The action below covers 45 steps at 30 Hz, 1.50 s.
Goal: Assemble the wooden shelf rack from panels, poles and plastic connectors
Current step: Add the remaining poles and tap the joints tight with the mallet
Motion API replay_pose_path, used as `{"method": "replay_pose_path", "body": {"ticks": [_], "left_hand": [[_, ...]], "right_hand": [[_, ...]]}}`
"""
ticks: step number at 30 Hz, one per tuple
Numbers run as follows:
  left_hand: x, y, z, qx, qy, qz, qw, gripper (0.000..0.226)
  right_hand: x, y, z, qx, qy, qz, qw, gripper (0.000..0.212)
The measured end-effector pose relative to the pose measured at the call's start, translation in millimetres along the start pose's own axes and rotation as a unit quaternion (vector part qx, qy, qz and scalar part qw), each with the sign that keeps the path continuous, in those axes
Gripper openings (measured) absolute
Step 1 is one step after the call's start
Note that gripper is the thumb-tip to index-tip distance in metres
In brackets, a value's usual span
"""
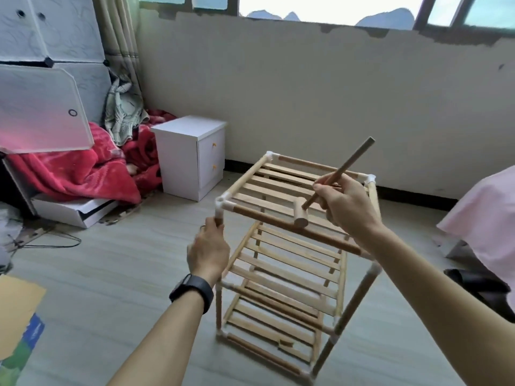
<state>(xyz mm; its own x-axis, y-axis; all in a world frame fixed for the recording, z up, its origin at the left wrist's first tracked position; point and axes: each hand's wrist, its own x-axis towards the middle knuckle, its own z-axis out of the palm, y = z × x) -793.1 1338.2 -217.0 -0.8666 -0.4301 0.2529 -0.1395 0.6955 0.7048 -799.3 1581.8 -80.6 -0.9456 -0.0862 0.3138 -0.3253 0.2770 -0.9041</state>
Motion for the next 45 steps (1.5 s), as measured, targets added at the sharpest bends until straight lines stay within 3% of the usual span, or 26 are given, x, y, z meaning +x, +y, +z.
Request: {"method": "replay_pose_path", "body": {"ticks": [2,3,5,7,8,10,11,14,16,20,24,27,30,32,34,37,42,45], "left_hand": [[6,1,-7,-0.014,0.050,-0.073,0.996,0.041],[5,9,-9,-0.026,0.097,-0.070,0.992,0.051],[-2,34,-13,-0.051,0.208,0.031,0.976,0.050],[-14,71,-11,-0.046,0.230,0.160,0.959,0.041],[-22,92,-9,-0.022,0.192,0.221,0.956,0.037],[-41,134,4,0.037,0.043,0.312,0.948,0.030],[-51,155,14,0.079,-0.042,0.326,0.941,0.036],[-78,206,38,0.234,-0.253,0.262,0.901,0.063],[-81,220,44,0.252,-0.304,0.248,0.885,0.050],[-62,205,24,0.185,-0.362,0.245,0.880,0.027],[-35,170,-24,0.313,-0.274,0.312,0.854,0.031],[-24,153,-37,0.433,-0.213,0.264,0.835,0.050],[-32,158,-19,0.372,-0.222,0.264,0.862,0.068],[-42,154,1,0.322,-0.193,0.266,0.888,0.055],[-51,144,19,0.300,-0.086,0.287,0.906,0.033],[-53,128,34,0.272,0.027,0.324,0.906,0.019],[-47,120,37,0.238,0.063,0.351,0.904,0.027],[-48,119,39,0.236,0.065,0.350,0.904,0.031]], "right_hand": [[-7,7,-30,0.044,0.034,0.030,0.998,0.021],[-12,9,-44,0.061,0.047,0.039,0.996,0.026],[-19,13,-68,0.086,0.066,0.045,0.993,0.033],[-25,17,-88,0.070,0.101,0.043,0.991,0.036],[-28,19,-97,0.054,0.122,0.042,0.990,0.035],[-33,23,-109,0.019,0.164,0.037,0.986,0.028],[-35,26,-115,-0.005,0.180,0.033,0.983,0.023],[-42,32,-128,-0.062,0.192,0.023,0.979,0.017],[-48,35,-135,-0.079,0.190,0.028,0.978,0.028],[-57,36,-153,-0.079,0.198,0.026,0.977,0.047],[-61,36,-157,-0.083,0.213,0.023,0.973,0.036],[-60,34,-145,-0.074,0.201,0.022,0.977,0.029],[-60,32,-127,-0.101,0.165,0.022,0.981,0.036],[-57,27,-116,-0.116,0.152,0.011,0.982,0.036],[-51,16,-105,-0.146,0.146,-0.017,0.978,0.036],[-38,-10,-90,-0.169,0.154,-0.074,0.971,0.037],[-7,-50,-64,-0.153,0.222,-0.181,0.946,0.034],[-7,-29,-41,-0.246,0.152,-0.145,0.946,0.037]]}}
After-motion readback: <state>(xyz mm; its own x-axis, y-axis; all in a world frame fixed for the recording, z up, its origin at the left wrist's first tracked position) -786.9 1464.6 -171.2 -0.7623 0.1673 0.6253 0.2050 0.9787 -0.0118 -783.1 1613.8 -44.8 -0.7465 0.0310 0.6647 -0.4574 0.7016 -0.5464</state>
